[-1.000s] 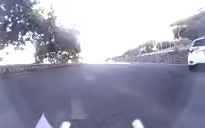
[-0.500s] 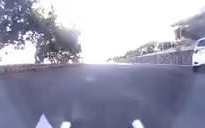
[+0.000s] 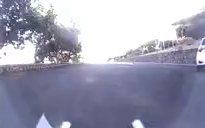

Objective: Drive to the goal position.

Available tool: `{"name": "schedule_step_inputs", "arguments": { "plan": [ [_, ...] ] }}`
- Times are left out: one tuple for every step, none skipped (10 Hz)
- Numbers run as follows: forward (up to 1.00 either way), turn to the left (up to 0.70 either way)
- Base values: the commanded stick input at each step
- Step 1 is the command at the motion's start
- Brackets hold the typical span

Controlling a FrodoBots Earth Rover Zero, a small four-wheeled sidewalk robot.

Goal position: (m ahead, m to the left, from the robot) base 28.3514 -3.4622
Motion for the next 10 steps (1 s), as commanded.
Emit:
{"name": "schedule_step_inputs", "arguments": {
  "plan": [
    [0.50, 0.00],
    [0.50, 0.00],
    [0.50, 0.00],
    [0.50, 0.00],
    [0.50, 0.00],
    [0.50, 0.00],
    [0.50, 0.00],
    [0.50, 0.00],
    [0.50, 0.00],
    [0.50, 0.00]
  ]
}}
